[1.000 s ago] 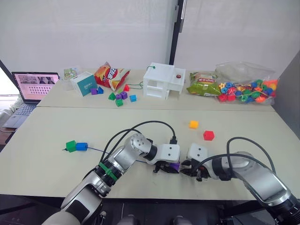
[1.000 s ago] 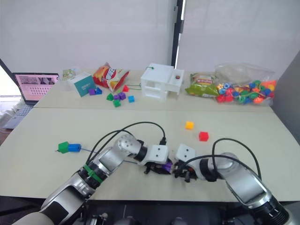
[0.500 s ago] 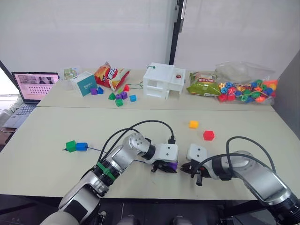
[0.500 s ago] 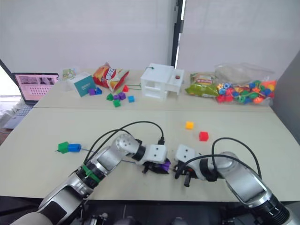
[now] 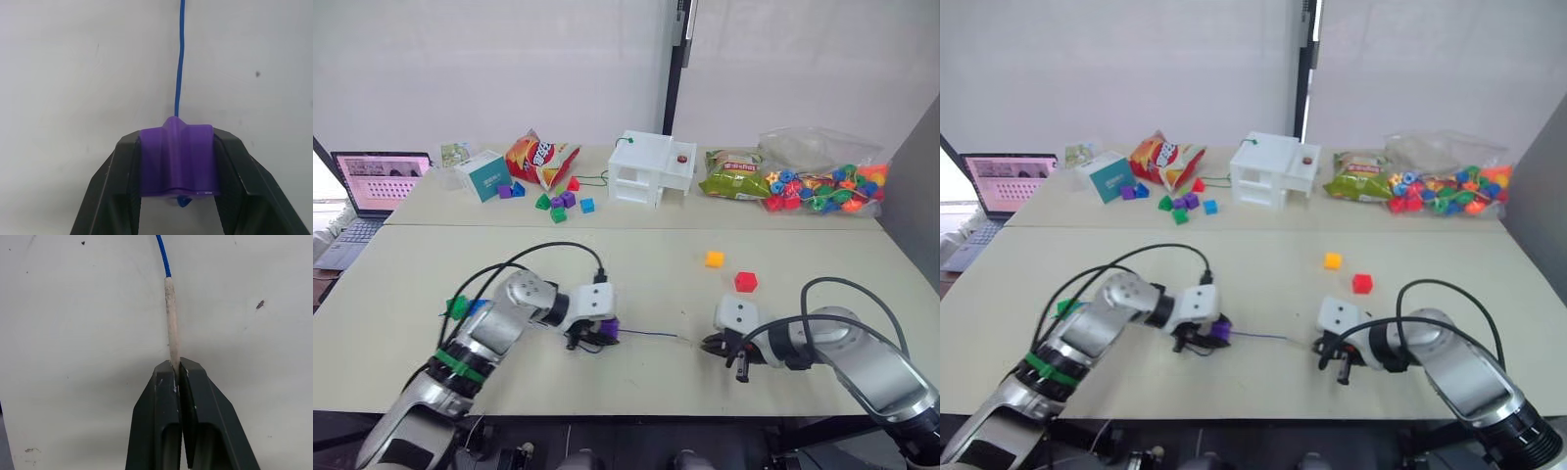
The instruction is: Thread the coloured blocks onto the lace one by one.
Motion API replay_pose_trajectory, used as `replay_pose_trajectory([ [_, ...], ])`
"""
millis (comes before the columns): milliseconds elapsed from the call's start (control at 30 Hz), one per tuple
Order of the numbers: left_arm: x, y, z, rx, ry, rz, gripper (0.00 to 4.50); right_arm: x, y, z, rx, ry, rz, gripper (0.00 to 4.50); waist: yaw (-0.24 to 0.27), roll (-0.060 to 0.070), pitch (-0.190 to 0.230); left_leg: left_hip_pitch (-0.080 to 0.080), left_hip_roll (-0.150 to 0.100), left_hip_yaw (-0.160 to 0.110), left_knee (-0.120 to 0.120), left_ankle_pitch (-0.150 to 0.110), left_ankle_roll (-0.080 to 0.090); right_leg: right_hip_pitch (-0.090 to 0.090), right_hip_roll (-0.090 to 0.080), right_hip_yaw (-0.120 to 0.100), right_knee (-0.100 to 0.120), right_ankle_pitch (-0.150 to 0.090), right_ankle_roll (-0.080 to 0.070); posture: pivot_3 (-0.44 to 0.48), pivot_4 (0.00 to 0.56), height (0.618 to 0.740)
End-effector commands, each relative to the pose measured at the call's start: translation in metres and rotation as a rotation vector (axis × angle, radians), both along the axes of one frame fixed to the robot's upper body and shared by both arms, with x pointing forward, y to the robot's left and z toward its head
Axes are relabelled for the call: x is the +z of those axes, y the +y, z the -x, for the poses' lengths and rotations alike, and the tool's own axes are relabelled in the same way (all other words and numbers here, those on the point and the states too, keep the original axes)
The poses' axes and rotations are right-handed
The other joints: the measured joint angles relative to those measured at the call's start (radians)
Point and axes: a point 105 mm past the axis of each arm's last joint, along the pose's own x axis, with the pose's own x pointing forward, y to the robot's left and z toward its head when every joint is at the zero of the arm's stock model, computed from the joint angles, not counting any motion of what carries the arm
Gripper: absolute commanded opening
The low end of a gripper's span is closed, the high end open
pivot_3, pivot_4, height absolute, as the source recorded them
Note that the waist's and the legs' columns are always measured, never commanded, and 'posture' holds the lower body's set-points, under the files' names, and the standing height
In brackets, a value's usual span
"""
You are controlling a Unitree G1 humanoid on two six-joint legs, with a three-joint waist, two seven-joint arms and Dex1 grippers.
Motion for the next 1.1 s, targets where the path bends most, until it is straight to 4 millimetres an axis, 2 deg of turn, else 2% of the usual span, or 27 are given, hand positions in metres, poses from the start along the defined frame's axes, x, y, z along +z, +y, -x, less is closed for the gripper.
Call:
replay_pose_trajectory([
  [33,0.013,0.038,0.003,0.067,0.007,-0.020,1.40,0.010,-0.001,-0.002,0.017,-0.042,-0.007,0.00,-0.001,0.000,0.000,0.000,0.000,0.000,0.000,0.000,0.000,0.000,0.000,0.000,0.000,0.000,0.000,0.000,0.150,0.740],
  [133,0.003,0.078,0.010,0.144,0.057,-0.107,1.40,0.009,-0.002,-0.001,0.025,-0.042,-0.006,0.00,-0.002,0.000,0.000,0.000,0.000,0.000,-0.001,0.000,0.000,0.000,0.000,0.000,0.000,0.000,0.000,0.000,0.150,0.740],
  [267,-0.006,0.140,0.007,0.294,0.027,-0.238,1.40,0.007,0.003,0.000,0.053,-0.033,-0.011,0.00,-0.002,0.000,0.000,0.001,0.000,0.000,-0.001,0.000,0.000,0.001,-0.001,0.000,-0.001,0.000,0.000,0.000,0.150,0.740],
  [400,-0.003,0.169,0.002,0.359,-0.020,-0.280,1.40,0.006,0.009,0.000,0.070,-0.031,-0.019,0.00,-0.005,0.000,0.000,0.004,0.001,0.001,-0.003,0.000,0.000,0.001,-0.001,0.000,0.000,0.000,-0.001,0.000,0.150,0.740],
  [467,0.002,0.171,-0.005,0.372,-0.079,-0.274,1.40,0.006,0.012,-0.001,0.082,-0.030,-0.024,0.00,-0.006,0.001,0.000,0.006,0.001,0.001,-0.004,0.000,0.000,0.002,0.000,0.000,0.001,-0.001,-0.001,0.000,0.150,0.740],
  [533,0.005,0.164,-0.009,0.359,-0.102,-0.242,1.40,0.006,0.014,-0.001,0.090,-0.030,-0.026,0.00,-0.006,0.001,0.000,0.006,0.001,0.001,-0.003,0.000,0.000,0.002,0.000,0.000,0.001,-0.001,-0.001,0.000,0.150,0.740],
  [567,0.006,0.160,-0.009,0.351,-0.103,-0.219,2.20,0.006,0.015,-0.002,0.093,-0.030,-0.027,0.00,-0.005,0.001,0.000,0.006,0.001,0.001,-0.003,0.000,0.000,0.002,0.000,0.000,0.001,0.000,-0.001,0.000,0.150,0.740],
  [633,0.011,0.148,-0.008,0.336,-0.080,-0.156,2.74,0.007,0.017,-0.003,0.099,-0.033,-0.028,0.00,-0.002,0.001,0.000,0.005,0.000,0.001,-0.003,0.000,0.000,0.002,-0.001,0.000,0.002,0.000,-0.001,0.000,0.150,0.740],
  [767,0.038,0.117,-0.005,0.281,-0.045,-0.007,4.06,0.011,0.024,-0.007,0.109,-0.040,-0.038,0.00,0.002,0.000,0.000,0.001,0.000,0.001,-0.002,0.000,0.000,0.000,-0.001,-0.001,0.001,0.000,-0.001,0.000,0.150,0.740],
  [833,0.050,0.099,-0.004,0.249,-0.037,0.070,4.06,0.012,0.027,-0.009,0.114,-0.043,-0.041,0.00,0.004,0.000,0.000,0.000,0.000,0.001,-0.001,0.000,0.000,-0.001,-0.001,-0.001,0.001,0.000,-0.001,0.000,0.150,0.740],
  [933,0.063,0.045,0.010,0.108,0.013,0.226,4.06,0.012,0.033,-0.011,0.121,-0.045,-0.048,0.00,0.008,-0.001,0.001,0.000,0.000,0.001,-0.001,0.000,0.000,-0.001,-0.001,-0.001,0.001,0.000,-0.001,0.000,0.150,0.740],
  [1000,0.061,0.017,0.015,0.053,0.030,0.283,4.06,0.013,0.037,-0.012,0.124,-0.045,-0.051,0.00,0.009,-0.001,0.001,0.000,0.000,0.001,-0.001,0.000,0.000,0.000,-0.002,-0.001,0.001,0.000,0.000,0.000,0.150,0.740],
  [1100,0.047,-0.017,0.018,-0.016,0.001,0.283,4.06,0.012,0.042,-0.011,0.140,-0.042,-0.052,0.00,0.007,-0.001,0.000,0.000,-0.001,0.001,-0.001,0.000,0.000,0.000,-0.002,-0.001,0.001,0.000,0.000,0.000,0.150,0.740],
])
